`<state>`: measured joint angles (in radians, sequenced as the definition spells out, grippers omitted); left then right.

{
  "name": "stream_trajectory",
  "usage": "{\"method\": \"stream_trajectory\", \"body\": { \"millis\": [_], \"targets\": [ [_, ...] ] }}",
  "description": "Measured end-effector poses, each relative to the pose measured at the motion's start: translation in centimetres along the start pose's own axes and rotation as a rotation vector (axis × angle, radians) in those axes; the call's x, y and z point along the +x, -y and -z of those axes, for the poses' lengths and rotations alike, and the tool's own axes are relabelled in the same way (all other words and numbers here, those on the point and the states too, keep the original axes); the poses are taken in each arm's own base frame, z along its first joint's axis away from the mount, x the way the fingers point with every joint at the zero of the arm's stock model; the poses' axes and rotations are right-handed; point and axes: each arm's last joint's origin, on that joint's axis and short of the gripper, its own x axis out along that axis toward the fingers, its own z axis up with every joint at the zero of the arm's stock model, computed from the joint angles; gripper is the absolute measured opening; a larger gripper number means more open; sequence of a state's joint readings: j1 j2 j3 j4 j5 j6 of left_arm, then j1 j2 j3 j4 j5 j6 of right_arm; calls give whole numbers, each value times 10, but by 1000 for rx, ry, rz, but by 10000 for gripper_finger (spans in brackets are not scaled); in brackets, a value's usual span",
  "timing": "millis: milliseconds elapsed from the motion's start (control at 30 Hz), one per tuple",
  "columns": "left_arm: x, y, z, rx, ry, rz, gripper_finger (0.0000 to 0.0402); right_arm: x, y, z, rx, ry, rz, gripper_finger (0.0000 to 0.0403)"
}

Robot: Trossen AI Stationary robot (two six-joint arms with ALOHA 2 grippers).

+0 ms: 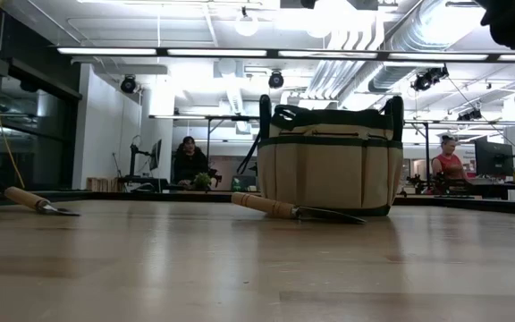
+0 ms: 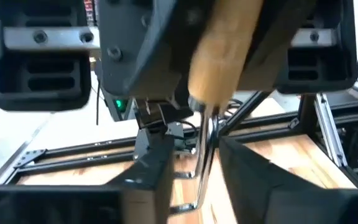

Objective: Pick & Place Garden tools in Gardening bag
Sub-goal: Put the brown hand rake into the gardening bag

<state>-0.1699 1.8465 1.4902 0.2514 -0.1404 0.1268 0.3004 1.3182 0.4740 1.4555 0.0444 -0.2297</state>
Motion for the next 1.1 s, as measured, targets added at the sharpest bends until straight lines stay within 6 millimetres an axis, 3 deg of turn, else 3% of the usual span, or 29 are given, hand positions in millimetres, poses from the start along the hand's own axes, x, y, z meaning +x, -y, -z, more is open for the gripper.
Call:
{"method": "stream_trajectory", "body": {
  "millis": [200, 500, 800, 1100],
  "targets": [
    [0, 0, 1, 2, -12, -8, 12, 0, 0, 0, 0, -5, 3, 56],
    [0, 0, 5, 7, -52, -7, 4, 0, -1, 5, 36, -54, 6, 56],
    [-1, 0, 9, 11, -94, -19, 2, 0, -3, 5, 79, -70, 21, 161],
    [-1, 1, 15, -9, -164, -18, 1, -4, -11, -1, 60, -198, 105, 179]
  ]
}}
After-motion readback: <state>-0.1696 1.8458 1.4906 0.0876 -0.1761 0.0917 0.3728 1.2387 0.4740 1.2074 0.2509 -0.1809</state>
